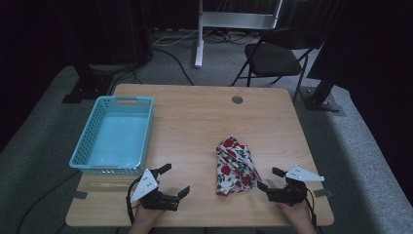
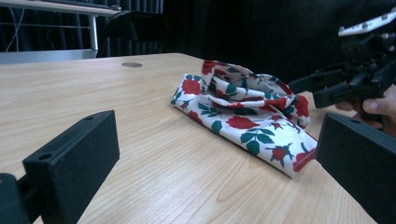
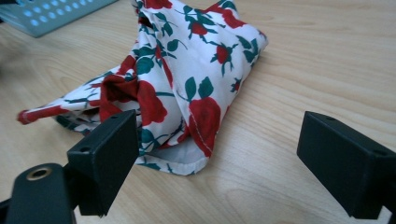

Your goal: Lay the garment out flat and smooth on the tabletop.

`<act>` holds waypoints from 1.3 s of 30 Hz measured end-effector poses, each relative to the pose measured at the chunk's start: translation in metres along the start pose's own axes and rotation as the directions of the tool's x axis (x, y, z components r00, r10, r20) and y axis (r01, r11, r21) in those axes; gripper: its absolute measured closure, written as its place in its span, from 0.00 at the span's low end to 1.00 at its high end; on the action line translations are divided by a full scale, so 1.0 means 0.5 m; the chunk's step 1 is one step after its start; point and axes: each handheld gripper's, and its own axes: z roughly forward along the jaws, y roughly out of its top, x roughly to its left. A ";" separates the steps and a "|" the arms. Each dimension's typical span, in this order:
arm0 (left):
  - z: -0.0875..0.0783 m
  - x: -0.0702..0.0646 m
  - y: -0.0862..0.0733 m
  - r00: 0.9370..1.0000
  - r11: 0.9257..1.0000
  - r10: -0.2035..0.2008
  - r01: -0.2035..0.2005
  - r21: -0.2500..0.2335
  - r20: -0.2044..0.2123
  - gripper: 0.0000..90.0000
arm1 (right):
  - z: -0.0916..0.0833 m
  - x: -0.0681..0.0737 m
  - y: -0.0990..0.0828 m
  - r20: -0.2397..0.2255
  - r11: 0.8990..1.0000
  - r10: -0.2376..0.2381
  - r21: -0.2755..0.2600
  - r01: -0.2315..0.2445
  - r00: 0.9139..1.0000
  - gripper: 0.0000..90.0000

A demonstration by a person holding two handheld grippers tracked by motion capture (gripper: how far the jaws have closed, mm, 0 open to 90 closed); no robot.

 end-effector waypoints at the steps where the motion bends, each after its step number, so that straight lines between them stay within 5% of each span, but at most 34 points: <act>1: 0.000 0.001 0.000 1.000 1.000 -0.003 0.003 0.000 0.002 0.00 | 0.000 -0.003 0.001 -0.014 1.000 0.010 0.005 -0.010 1.000 0.14; 6: -0.001 0.003 0.000 1.000 1.000 -0.010 0.010 -0.001 0.005 0.00 | 0.003 -0.016 0.008 -0.067 0.997 0.046 0.059 -0.042 0.997 0.12; 14: -0.002 0.005 0.000 1.000 1.000 -0.021 0.021 -0.002 0.012 0.00 | -0.008 -0.018 0.003 -0.024 0.994 0.037 0.107 -0.034 0.999 0.12; 18: -0.001 0.006 0.000 1.000 1.000 -0.026 0.026 -0.002 0.014 0.00 | -0.003 -0.006 0.004 -0.023 0.993 -0.005 0.122 0.008 1.000 0.12; 30: -0.001 0.006 0.000 0.999 1.000 -0.030 0.030 0.001 0.014 0.00 | -0.005 -0.001 0.008 -0.054 0.996 0.014 0.087 -0.010 0.998 0.12; 39: -0.001 0.006 0.000 0.999 0.999 -0.033 0.033 0.001 0.010 0.00 | -0.025 0.012 0.047 -0.053 1.000 0.001 0.026 0.000 0.999 0.12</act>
